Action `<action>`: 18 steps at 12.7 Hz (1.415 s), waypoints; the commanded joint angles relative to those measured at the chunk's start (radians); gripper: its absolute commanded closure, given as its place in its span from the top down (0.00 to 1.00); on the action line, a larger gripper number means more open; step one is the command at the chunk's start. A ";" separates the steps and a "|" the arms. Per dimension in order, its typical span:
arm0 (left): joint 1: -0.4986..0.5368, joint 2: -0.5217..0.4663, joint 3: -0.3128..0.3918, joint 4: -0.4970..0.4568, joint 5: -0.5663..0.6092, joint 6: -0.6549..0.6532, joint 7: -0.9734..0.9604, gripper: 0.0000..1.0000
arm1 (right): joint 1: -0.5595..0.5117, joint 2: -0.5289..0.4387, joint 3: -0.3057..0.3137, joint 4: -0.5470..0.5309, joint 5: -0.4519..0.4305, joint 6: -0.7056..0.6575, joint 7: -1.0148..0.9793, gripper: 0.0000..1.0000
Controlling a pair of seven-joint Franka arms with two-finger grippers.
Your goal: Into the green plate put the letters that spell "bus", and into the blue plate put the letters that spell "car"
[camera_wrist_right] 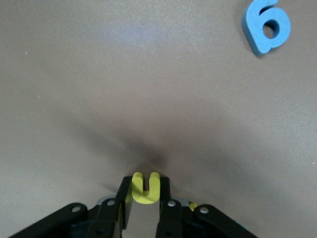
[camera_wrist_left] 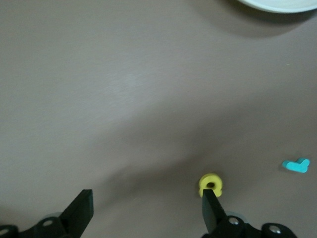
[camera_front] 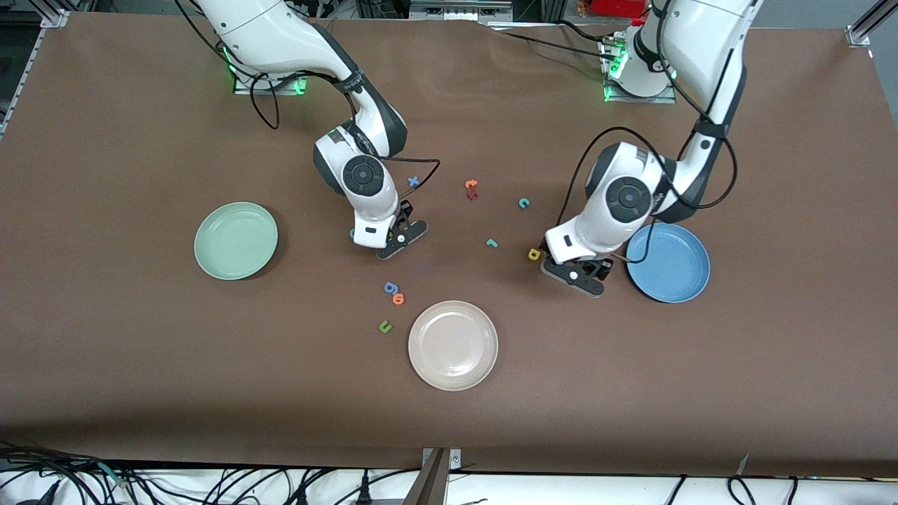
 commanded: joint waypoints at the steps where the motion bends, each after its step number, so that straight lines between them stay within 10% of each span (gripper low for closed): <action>1: -0.022 0.055 0.019 0.033 0.029 0.023 -0.017 0.93 | 0.010 -0.004 -0.006 0.003 -0.013 0.010 -0.040 0.00; 10: -0.099 0.104 0.017 0.031 0.029 0.023 -0.186 0.92 | -0.063 -0.213 -0.319 0.015 0.010 -0.420 -0.505 0.00; 17: -0.111 0.128 0.019 0.030 0.031 0.044 -0.183 0.79 | -0.134 -0.193 -0.418 -0.222 0.012 -0.184 -0.562 0.08; 18: -0.111 0.128 0.019 0.028 0.031 0.044 -0.186 0.66 | -0.141 -0.191 -0.418 -0.232 0.012 -0.170 -0.561 0.28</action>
